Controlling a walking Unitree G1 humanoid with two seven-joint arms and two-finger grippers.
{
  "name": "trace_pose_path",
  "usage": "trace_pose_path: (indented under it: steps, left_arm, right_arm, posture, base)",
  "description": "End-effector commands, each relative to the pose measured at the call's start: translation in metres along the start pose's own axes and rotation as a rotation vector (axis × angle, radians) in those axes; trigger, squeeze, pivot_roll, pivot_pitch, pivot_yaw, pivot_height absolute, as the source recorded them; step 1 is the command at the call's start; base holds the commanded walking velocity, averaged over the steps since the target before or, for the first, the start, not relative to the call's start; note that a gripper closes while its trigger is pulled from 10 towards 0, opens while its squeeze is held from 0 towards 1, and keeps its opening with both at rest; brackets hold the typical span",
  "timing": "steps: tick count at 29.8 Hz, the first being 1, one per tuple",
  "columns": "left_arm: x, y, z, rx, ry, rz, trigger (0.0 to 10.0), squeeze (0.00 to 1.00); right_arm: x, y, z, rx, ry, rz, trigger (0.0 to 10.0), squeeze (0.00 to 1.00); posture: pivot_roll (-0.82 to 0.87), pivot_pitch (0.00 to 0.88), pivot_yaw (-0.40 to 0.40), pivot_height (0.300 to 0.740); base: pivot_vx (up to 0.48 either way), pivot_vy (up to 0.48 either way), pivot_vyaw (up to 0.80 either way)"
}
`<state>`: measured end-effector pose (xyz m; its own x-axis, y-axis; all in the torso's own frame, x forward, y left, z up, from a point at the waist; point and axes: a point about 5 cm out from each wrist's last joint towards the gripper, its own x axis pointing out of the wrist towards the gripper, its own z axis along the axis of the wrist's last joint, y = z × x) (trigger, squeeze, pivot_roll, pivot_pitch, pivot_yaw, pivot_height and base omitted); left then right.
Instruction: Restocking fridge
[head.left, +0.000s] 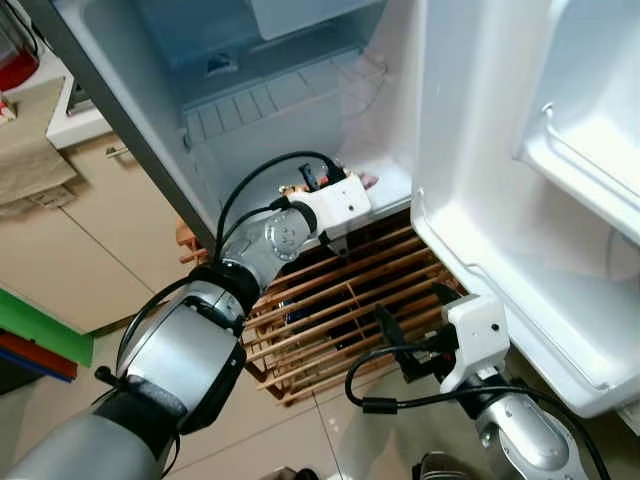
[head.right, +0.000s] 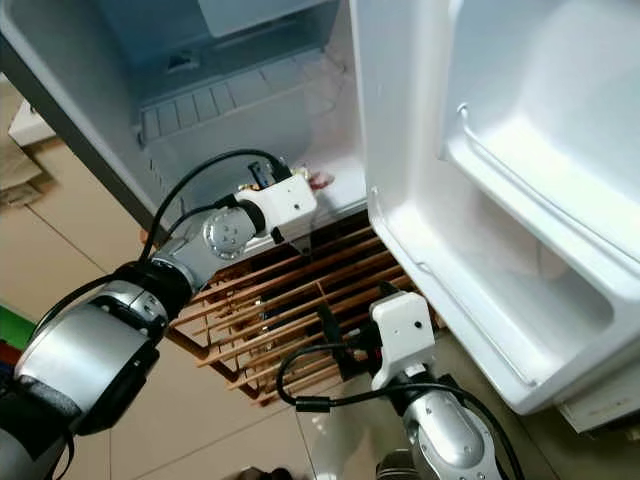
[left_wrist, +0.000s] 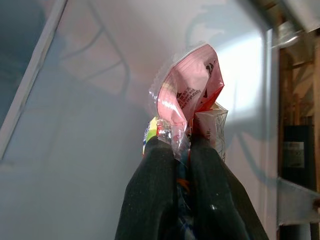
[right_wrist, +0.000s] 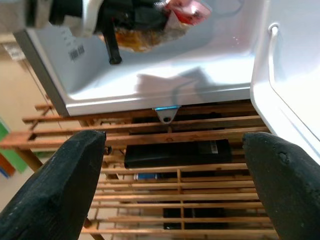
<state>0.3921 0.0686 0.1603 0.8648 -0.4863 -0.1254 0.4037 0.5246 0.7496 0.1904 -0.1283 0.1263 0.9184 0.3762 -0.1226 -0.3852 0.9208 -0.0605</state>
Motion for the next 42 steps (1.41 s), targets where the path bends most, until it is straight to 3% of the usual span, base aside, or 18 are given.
trace_pose_path:
  steps: [1, 3, 4, 5, 10, 14, 17, 19, 20, 21, 22, 25, 27, 38, 42]
  left_arm:
    - [-0.003, 0.009, -0.006, 0.001, 0.007, 0.026, 10.0, 0.00]
    - [-0.004, 0.012, -0.006, 0.012, 0.002, 0.034, 10.0, 0.00]
    - [-0.004, 0.017, -0.005, 0.018, -0.007, 0.049, 10.0, 0.00]
    - [-0.004, 0.019, -0.005, 0.018, -0.009, 0.058, 10.0, 0.00]
    - [-0.006, 0.025, -0.005, 0.019, -0.013, 0.075, 10.0, 0.00]
    - [-0.005, 0.026, -0.003, 0.035, -0.022, 0.068, 10.0, 0.00]
    - [-0.004, 0.028, 0.000, 0.036, -0.032, 0.067, 10.0, 0.00]
    - [-0.003, 0.029, 0.002, 0.034, -0.037, 0.068, 10.0, 0.00]
    - [-0.003, 0.029, 0.003, 0.034, -0.041, 0.069, 10.0, 0.00]
    - [-0.003, 0.029, 0.004, 0.039, -0.046, 0.067, 10.0, 0.00]
    - [-0.003, 0.029, 0.004, 0.039, -0.046, 0.067, 10.0, 0.00]
    - [-0.002, 0.029, 0.006, 0.059, -0.052, 0.062, 10.0, 0.00]
    - [-0.002, 0.028, 0.006, 0.061, -0.053, 0.057, 10.0, 0.00]
    - [-0.004, 0.012, -0.006, 0.089, -0.011, -0.004, 10.0, 0.00]
    - [-0.004, 0.009, -0.005, 0.044, -0.005, 0.009, 10.0, 0.00]
  right_arm:
    - [0.001, 0.000, 0.001, -0.018, 0.009, 0.006, 10.0, 0.00]
    - [-0.002, -0.007, -0.001, -0.069, 0.031, -0.009, 10.0, 0.00]
    - [-0.005, -0.024, -0.008, -0.151, 0.072, -0.054, 10.0, 0.00]
    - [-0.006, -0.035, -0.010, -0.175, 0.084, -0.096, 10.0, 0.00]
    - [-0.012, -0.066, -0.011, -0.210, 0.104, -0.221, 10.0, 0.00]
    - [-0.024, -0.108, -0.013, -0.337, 0.159, -0.425, 10.0, 0.00]
    - [-0.028, -0.122, -0.009, -0.363, 0.149, -0.517, 10.0, 0.00]
    - [-0.024, -0.117, -0.004, -0.333, 0.107, -0.499, 10.0, 0.00]
    - [-0.020, -0.109, -0.001, -0.288, 0.076, -0.470, 10.0, 0.00]
    - [-0.010, -0.088, 0.005, -0.201, 0.018, -0.384, 10.0, 0.00]
    - [-0.010, -0.088, 0.005, -0.201, 0.018, -0.384, 10.0, 0.00]
    - [0.001, -0.057, 0.010, -0.117, -0.031, -0.237, 10.0, 0.00]
    - [0.003, -0.049, 0.008, -0.095, -0.031, -0.194, 10.0, 0.00]
    - [-0.009, -0.030, 0.004, -0.041, 0.002, -0.134, 10.0, 0.00]
    - [-0.020, -0.024, 0.003, -0.035, 0.028, -0.132, 10.0, 0.00]
  posture:
    - [-0.26, 0.131, 0.177, 0.740]
    - [-0.25, 0.122, 0.162, 0.740]
    - [-0.25, 0.110, 0.151, 0.740]
    - [-0.25, 0.104, 0.149, 0.740]
    - [-0.25, 0.086, 0.157, 0.740]
    - [-0.26, 0.067, 0.177, 0.740]
    - [-0.26, 0.054, 0.189, 0.740]
    - [-0.26, 0.047, 0.191, 0.740]
    - [-0.26, 0.044, 0.191, 0.740]
    - [-0.25, 0.041, 0.191, 0.740]
    - [-0.25, 0.041, 0.191, 0.740]
    - [-0.25, 0.044, 0.187, 0.740]
    - [-0.25, 0.047, 0.184, 0.740]
    - [-0.27, 0.133, 0.175, 0.740]
    - [-0.29, 0.174, 0.170, 0.740]
  base:
    - [0.000, 0.000, 0.00]
    - [0.000, 0.000, 0.00]
    - [0.000, 0.000, 0.00]
    - [0.000, 0.000, 0.00]
    - [0.000, 0.000, 0.00]
    - [0.000, 0.000, 0.00]
    - [0.000, 0.000, 0.00]
    - [0.000, 0.000, 0.00]
    - [0.000, 0.000, 0.00]
    - [0.000, 0.000, 0.00]
    - [0.000, 0.000, 0.00]
    - [0.000, 0.000, 0.00]
    - [0.000, 0.000, 0.00]
    - [0.000, 0.000, 0.00]
    - [0.000, 0.000, 0.00]
